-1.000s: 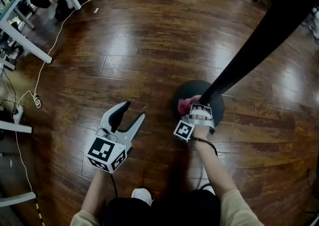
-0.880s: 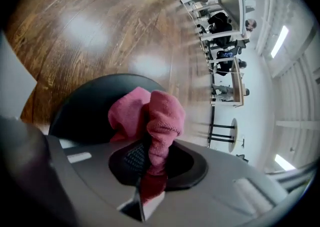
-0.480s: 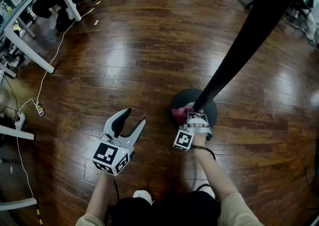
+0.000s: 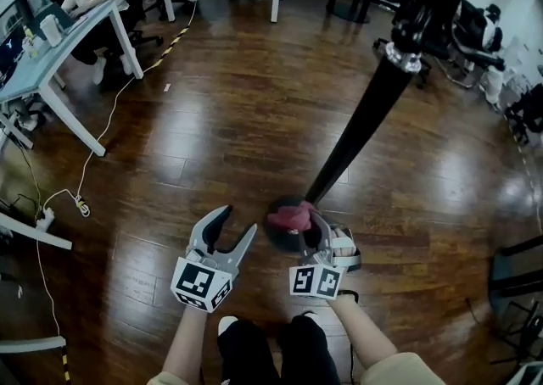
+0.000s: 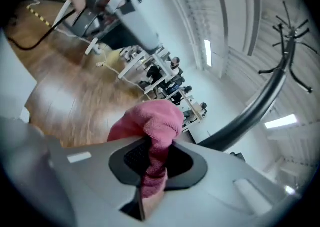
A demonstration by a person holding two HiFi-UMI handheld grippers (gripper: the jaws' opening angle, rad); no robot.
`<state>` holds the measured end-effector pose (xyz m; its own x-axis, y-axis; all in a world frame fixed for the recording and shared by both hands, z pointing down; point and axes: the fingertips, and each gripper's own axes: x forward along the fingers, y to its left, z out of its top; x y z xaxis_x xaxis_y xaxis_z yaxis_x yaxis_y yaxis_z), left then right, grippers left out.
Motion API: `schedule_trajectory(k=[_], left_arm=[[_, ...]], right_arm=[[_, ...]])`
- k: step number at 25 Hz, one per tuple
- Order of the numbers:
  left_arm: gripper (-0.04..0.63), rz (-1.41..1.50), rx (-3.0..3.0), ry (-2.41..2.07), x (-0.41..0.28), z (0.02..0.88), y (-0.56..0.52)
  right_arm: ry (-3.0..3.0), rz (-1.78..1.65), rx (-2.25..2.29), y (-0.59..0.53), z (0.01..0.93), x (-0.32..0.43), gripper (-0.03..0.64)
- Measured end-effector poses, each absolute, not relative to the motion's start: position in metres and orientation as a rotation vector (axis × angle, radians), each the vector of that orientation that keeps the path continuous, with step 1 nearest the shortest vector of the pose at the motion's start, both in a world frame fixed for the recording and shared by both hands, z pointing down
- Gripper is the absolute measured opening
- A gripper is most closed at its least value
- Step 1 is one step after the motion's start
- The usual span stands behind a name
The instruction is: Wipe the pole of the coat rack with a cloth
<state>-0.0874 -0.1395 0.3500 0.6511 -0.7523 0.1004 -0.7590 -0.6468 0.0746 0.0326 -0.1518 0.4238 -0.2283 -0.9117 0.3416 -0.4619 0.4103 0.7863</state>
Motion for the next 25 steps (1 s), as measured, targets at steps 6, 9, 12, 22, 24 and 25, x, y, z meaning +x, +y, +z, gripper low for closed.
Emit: schedule_trajectory(k=[6, 9, 12, 22, 24, 25], left_arm=[[0.216, -0.007, 2.773, -1.273, -0.081, 0.154, -0.095], [0.218, -0.007, 2.839, -1.286, -0.081, 0.066, -0.084], [0.216, -0.052, 2.858, -1.299, -0.079, -0.013, -0.070], [0.216, -0.188, 2.824, -1.320, -0.071, -0.185, -0.030], [0.216, -0.196, 2.835, -1.368, -0.071, -0.190, -0.028], [0.216, -0.188, 2.848, -1.384, -0.069, -0.190, -0.028]], right_arm=[[-2.065, -0.617, 1.301, -0.091, 0.180, 0.035, 0.049], [-2.206, -0.575, 1.418, -0.067, 0.078, 0.034, 0.049], [-2.315, -0.509, 1.502, -0.042, -0.005, 0.040, 0.048], [-2.598, -0.242, 1.792, 0.006, -0.177, 0.099, 0.049], [-2.610, -0.241, 1.854, 0.008, -0.187, 0.109, 0.049], [-2.618, -0.236, 1.872, 0.008, -0.191, 0.114, 0.049]])
